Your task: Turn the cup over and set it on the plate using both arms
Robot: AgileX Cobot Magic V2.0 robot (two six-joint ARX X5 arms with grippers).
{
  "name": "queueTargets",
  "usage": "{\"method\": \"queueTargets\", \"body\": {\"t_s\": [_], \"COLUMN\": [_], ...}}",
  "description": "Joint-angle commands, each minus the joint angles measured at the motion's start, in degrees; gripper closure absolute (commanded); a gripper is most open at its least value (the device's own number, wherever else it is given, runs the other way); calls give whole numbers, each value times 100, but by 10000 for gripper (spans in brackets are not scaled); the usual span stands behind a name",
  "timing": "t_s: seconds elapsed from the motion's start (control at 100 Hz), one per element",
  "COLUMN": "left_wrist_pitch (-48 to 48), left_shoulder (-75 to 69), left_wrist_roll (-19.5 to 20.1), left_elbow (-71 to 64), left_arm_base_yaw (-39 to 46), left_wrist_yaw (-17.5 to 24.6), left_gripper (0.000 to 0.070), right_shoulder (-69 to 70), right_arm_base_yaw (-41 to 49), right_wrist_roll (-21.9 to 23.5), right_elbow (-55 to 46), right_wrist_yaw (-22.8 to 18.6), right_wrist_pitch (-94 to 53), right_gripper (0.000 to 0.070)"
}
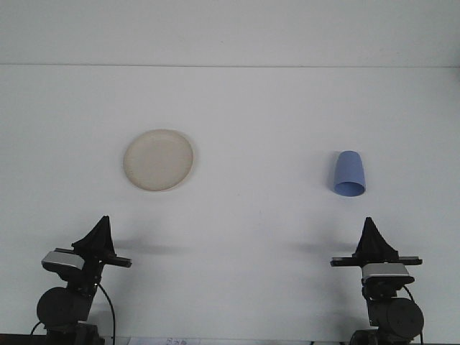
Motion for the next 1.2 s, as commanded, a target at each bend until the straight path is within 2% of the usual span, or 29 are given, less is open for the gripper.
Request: {"method": "queueTargets", "body": {"t_s": [0.0,0.81,0.91,1.0,1.19], "left_wrist_pitch": [55,55,55,55,55], "left_shoulder": [-7,-7,-7,-7,-7], "left_wrist_roll": [-15,-15,-15,-15,-17], "left_elbow": [-109,-109,-109,-109,-109], "left_arm_base_yaw": [-4,-4,-4,-4,-4], "left_wrist_yaw": [-17,-17,-20,-17,-17], "left_gripper": [687,687,687,687,687], "right_shoulder": [-9,-9,0,216,1257], "right_arm_base_yaw": [13,13,2,2,2], "right_wrist_roll": [-15,-20,0,42,144], "right_elbow": [-13,35,455,1023,2321], "right_wrist_yaw": [0,7,42,258,374], "right_wrist_pitch": [50,293,-479,-1344,-2385], "right_gripper": [700,700,700,700,700]}}
